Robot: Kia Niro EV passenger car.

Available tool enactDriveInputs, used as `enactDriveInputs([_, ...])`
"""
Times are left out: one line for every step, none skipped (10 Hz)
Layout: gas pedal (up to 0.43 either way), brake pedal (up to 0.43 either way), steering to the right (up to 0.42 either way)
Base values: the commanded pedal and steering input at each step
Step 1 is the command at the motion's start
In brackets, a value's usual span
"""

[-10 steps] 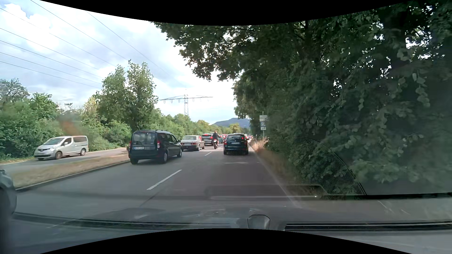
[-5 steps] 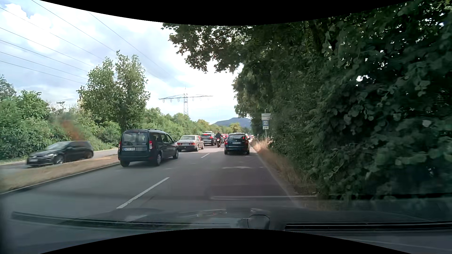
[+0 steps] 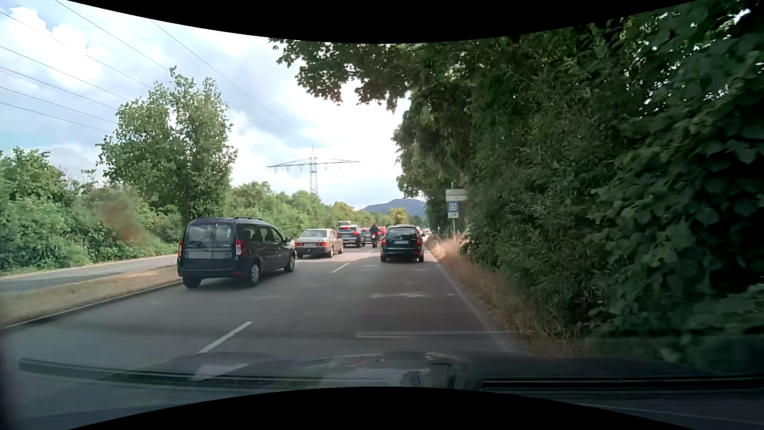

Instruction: Follow the waypoints while adhering to traffic rules and regulations

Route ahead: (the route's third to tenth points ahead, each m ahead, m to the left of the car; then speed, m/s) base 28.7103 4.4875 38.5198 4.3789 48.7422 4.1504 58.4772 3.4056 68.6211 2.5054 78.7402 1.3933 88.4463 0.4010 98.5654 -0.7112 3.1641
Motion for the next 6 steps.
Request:
enactDriveInputs([0.008,0.000,-0.009])
enactDriveInputs([0.008,0.000,-0.009])
enactDriveInputs([0.008,0.000,-0.009])
enactDriveInputs([0.008,0.000,-0.009])
enactDriveInputs([0.008,0.000,-0.009])
enactDriveInputs([0.008,0.000,-0.007])
